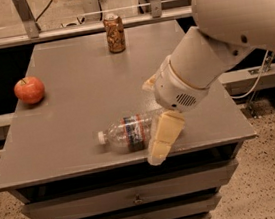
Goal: Pick water bottle
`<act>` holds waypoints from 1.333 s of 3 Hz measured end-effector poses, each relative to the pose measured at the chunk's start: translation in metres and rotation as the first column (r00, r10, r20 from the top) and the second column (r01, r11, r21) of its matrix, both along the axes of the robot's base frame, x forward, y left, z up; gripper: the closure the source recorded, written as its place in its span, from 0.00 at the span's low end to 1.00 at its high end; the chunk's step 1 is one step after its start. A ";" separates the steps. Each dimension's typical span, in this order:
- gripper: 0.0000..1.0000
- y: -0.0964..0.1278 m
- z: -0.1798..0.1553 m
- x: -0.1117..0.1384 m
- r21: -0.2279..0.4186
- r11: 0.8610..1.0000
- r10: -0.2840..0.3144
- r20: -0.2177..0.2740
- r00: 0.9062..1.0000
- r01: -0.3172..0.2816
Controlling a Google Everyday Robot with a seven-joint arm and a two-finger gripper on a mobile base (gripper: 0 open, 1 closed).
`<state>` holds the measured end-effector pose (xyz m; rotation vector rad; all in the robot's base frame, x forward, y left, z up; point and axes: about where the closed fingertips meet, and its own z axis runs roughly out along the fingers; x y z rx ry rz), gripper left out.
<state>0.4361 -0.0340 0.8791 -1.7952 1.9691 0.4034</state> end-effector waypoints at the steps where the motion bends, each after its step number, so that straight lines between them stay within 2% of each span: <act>1: 0.00 0.021 -0.023 -0.003 0.018 0.999 0.036 0.011 0.999 -0.037; 2: 0.16 0.033 -0.040 0.000 0.017 0.999 0.051 0.026 0.998 -0.052; 4: 0.62 0.036 -0.042 0.018 0.006 0.999 0.047 0.062 0.997 -0.047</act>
Offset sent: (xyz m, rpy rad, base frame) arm 0.0068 0.0450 -0.0621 0.0152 -0.0411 0.0628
